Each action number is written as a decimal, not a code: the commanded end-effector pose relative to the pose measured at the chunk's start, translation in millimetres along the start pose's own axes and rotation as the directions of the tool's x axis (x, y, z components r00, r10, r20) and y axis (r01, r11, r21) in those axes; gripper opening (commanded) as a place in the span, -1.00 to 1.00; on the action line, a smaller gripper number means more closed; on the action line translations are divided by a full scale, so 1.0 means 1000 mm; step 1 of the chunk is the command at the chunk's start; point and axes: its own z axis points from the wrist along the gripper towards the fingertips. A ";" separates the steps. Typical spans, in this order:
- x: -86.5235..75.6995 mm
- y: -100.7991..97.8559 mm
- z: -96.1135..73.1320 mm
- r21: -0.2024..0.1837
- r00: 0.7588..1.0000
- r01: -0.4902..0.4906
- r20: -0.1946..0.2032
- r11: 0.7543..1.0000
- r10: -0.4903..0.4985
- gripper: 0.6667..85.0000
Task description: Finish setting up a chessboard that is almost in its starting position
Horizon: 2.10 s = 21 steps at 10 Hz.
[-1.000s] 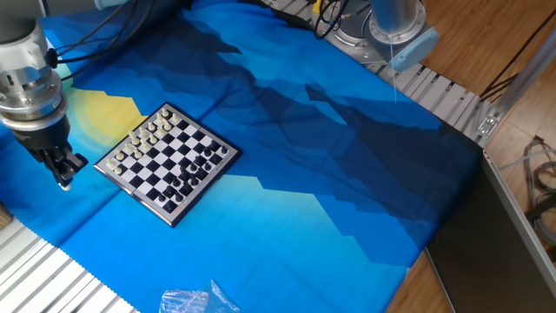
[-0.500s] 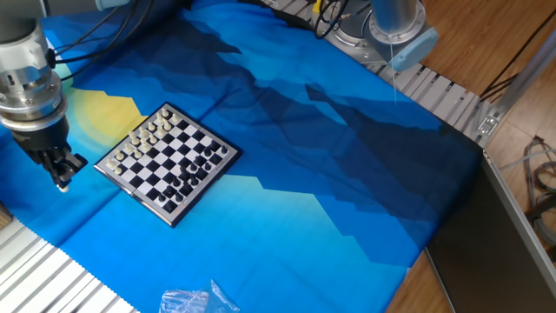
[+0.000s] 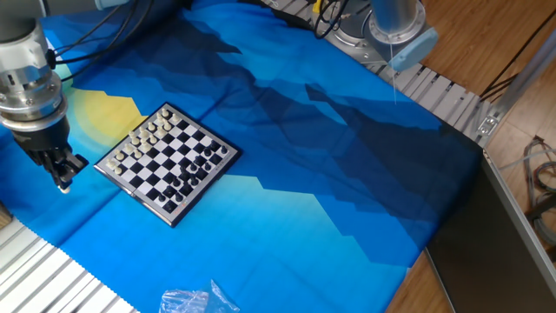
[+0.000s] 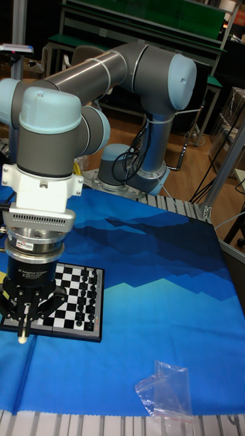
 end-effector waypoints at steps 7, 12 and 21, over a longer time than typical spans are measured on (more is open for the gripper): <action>0.049 0.039 -0.017 -0.106 0.996 -0.088 -0.015 0.991 0.087 -0.91; 0.074 0.038 -0.019 -0.092 0.991 -0.129 0.014 0.987 0.131 -0.92; 0.066 0.037 -0.017 -0.092 0.997 -0.041 0.060 0.995 0.047 -0.94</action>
